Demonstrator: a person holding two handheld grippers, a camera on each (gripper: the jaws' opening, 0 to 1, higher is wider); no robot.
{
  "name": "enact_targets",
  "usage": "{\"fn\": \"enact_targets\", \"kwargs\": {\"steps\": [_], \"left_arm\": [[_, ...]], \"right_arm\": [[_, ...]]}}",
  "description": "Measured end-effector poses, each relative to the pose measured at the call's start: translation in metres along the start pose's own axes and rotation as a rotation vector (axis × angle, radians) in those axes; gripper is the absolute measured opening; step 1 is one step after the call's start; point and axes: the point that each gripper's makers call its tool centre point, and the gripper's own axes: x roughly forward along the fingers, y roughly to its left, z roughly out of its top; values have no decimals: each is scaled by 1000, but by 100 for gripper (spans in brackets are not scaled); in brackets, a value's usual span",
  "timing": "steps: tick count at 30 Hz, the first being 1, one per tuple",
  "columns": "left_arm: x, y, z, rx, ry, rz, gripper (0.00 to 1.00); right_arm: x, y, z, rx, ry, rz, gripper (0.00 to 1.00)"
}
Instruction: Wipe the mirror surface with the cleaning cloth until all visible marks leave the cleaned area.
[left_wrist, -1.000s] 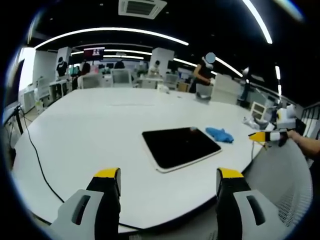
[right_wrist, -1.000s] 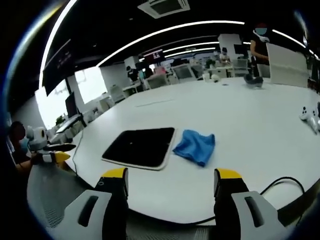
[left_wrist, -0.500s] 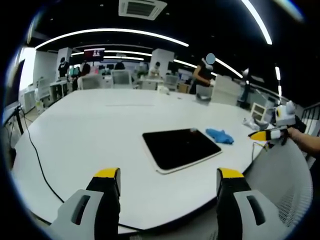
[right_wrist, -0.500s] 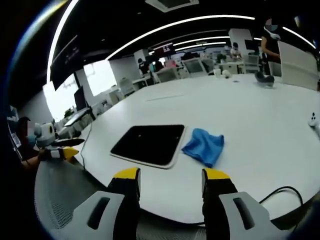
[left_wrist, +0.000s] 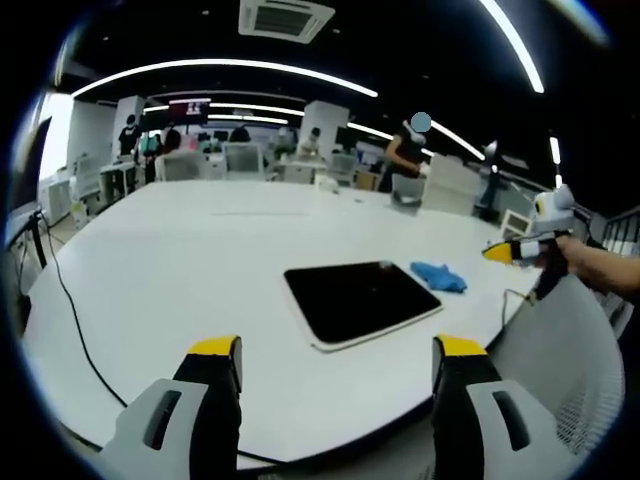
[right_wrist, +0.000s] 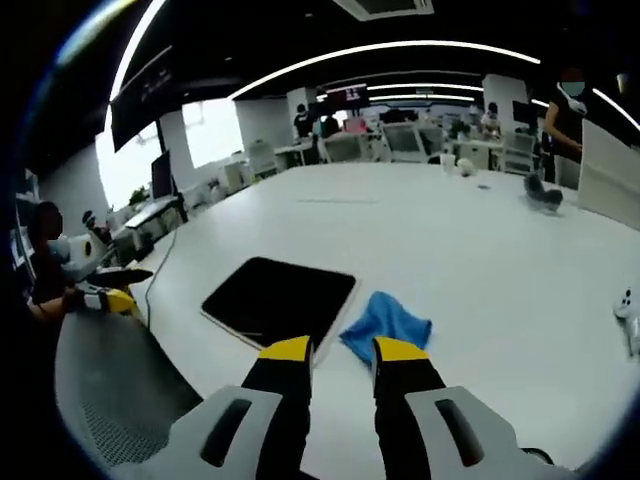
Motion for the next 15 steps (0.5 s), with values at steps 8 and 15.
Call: {"fn": "enact_targets", "kwargs": {"steps": [8, 15], "left_arm": [[0, 1, 0, -2, -3, 5, 77], [0, 2, 0, -1, 0, 5, 77]], "right_arm": [[11, -7, 5, -17, 28, -3, 23], [32, -11, 4, -75, 86, 13, 26]]}}
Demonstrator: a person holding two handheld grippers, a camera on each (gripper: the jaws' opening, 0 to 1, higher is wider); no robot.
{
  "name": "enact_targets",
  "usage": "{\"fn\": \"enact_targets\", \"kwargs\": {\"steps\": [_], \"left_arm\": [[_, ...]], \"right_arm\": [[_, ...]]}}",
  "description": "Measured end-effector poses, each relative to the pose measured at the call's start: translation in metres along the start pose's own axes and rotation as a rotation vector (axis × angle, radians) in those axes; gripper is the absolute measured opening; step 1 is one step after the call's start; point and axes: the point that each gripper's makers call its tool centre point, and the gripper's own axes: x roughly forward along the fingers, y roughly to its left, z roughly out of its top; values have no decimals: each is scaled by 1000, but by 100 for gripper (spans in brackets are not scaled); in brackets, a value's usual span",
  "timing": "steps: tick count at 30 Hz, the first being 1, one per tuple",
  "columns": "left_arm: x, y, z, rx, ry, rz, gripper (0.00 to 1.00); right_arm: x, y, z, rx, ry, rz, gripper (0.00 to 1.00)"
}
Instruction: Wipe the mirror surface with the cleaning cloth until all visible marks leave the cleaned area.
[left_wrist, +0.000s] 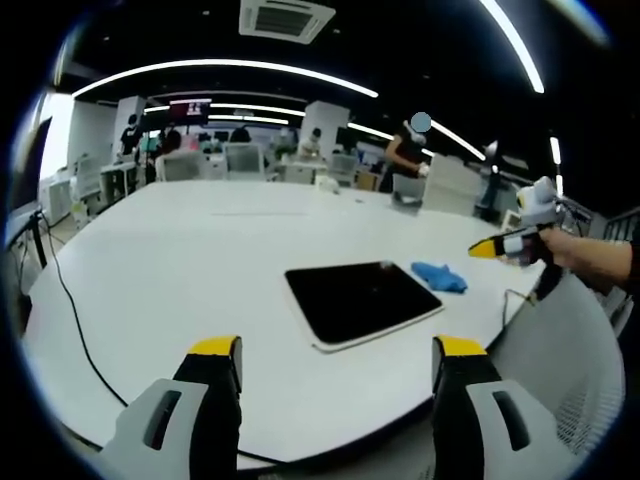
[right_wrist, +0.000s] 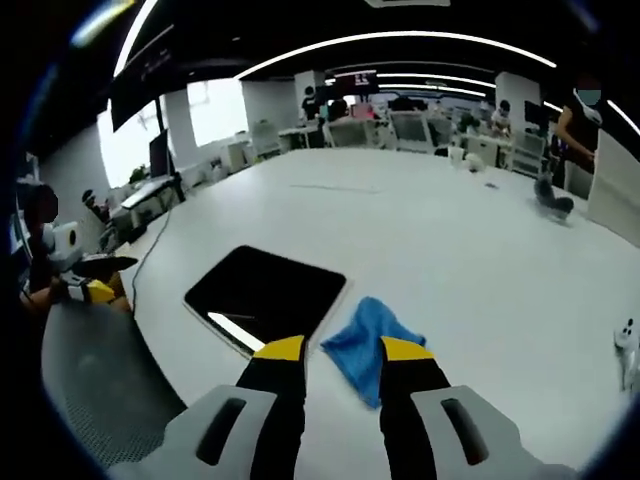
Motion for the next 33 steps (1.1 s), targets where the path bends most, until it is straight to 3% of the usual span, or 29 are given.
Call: {"fn": "enact_targets", "kwargs": {"steps": [10, 17, 21, 33], "left_arm": [[0, 1, -1, 0, 10, 6, 78], [1, 1, -2, 0, 14, 6, 78], [1, 1, -2, 0, 14, 7, 78], [1, 2, -2, 2, 13, 12, 77]], "right_arm": [[28, -2, -5, -36, 50, 26, 25], [47, -17, -26, -83, 130, -13, 23], [55, -28, -36, -50, 164, -26, 23], [69, -34, -38, -91, 211, -36, 22]]}}
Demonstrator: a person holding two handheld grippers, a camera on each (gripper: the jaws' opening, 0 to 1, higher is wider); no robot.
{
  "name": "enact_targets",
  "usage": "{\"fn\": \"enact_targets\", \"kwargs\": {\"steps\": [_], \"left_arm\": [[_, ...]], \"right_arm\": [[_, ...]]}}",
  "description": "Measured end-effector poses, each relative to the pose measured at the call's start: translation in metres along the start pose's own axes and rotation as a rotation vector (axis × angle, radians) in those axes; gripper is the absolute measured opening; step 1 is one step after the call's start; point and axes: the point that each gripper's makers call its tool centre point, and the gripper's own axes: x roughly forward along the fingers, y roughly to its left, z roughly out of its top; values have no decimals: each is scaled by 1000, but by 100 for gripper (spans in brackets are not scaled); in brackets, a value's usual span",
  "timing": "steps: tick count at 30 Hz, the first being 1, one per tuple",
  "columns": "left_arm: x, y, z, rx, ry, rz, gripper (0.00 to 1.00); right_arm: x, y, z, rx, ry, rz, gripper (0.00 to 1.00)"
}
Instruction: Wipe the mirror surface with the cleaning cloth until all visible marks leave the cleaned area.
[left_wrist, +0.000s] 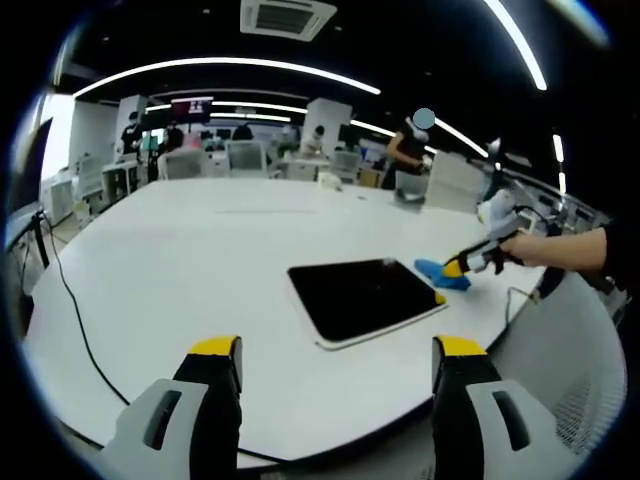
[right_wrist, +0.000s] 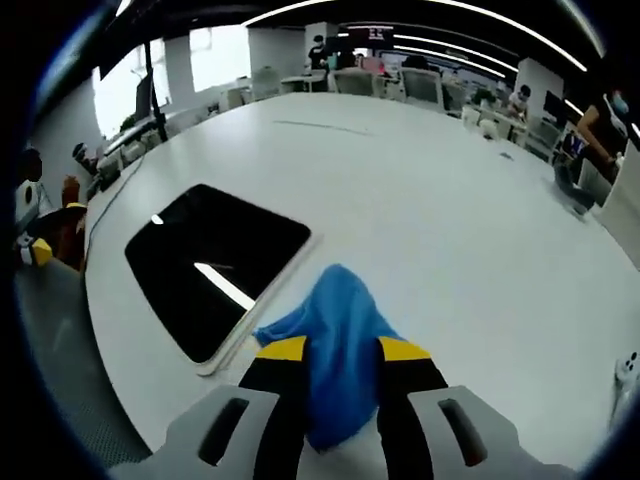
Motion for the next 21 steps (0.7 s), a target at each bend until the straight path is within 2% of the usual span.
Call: {"fn": "enact_targets", "kwargs": {"steps": [4, 8, 14, 21], "left_arm": [[0, 1, 1, 1, -4, 5, 78], [0, 1, 0, 1, -3, 5, 78], [0, 1, 1, 2, -5, 3, 77], [0, 0, 1, 1, -6, -1, 78]], "right_arm": [[5, 1, -3, -13, 16, -2, 22], [5, 0, -2, 4, 5, -3, 21], [5, 2, -2, 19, -4, 2, 14], [6, -4, -2, 36, 16, -14, 7]]}}
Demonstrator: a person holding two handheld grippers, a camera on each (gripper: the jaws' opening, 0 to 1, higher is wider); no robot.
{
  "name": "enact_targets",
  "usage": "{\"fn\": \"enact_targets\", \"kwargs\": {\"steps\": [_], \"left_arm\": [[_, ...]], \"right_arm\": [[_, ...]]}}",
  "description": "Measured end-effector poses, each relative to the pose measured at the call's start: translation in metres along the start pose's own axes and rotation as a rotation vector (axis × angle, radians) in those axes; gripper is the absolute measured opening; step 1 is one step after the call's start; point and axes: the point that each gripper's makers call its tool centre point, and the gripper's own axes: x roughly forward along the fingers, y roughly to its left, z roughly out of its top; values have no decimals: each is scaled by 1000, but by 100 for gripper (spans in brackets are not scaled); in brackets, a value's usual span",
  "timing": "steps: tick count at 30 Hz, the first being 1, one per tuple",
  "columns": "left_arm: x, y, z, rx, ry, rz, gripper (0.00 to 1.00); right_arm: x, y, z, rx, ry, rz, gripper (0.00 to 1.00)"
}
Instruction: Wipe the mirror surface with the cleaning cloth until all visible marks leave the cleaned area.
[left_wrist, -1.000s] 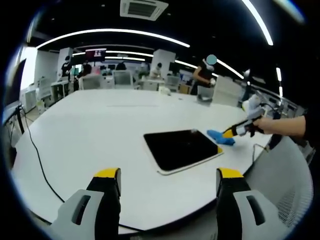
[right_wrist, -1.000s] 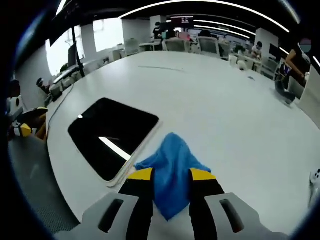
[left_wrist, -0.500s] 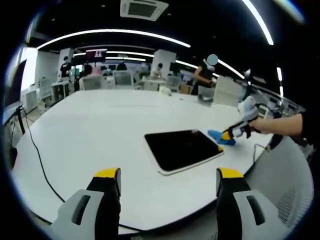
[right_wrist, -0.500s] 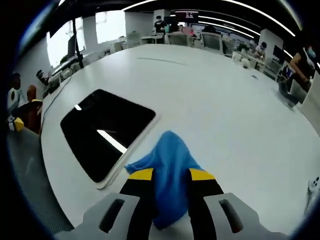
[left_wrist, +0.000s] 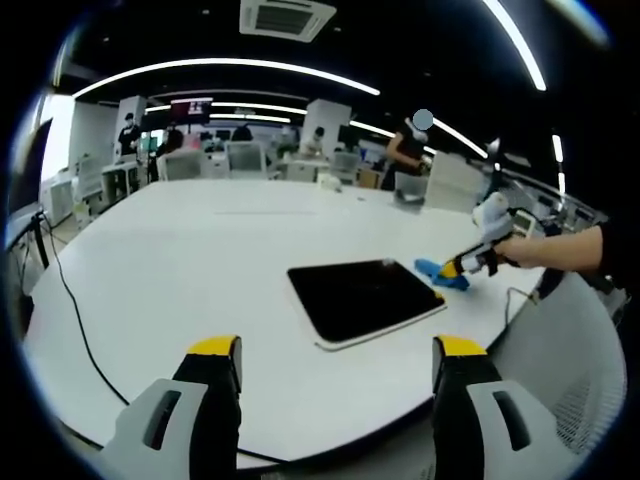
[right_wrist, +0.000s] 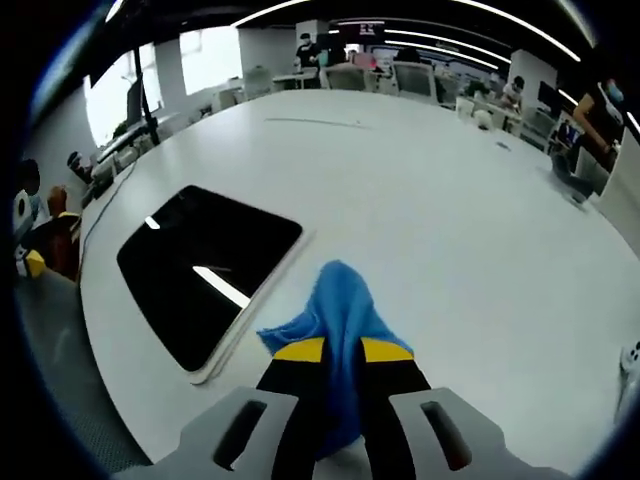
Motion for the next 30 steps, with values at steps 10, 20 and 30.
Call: {"fn": "enact_targets", "kwargs": {"steps": [10, 20, 30], "left_arm": [[0, -1, 0, -2, 3, -11, 78], [0, 0, 0, -2, 2, -4, 77], [0, 0, 0, -1, 3, 2, 77]], "right_arm": [[1, 1, 0, -24, 12, -14, 4], [2, -1, 3, 20, 12, -22, 3], [-7, 2, 32, 45, -8, 9, 3]]}}
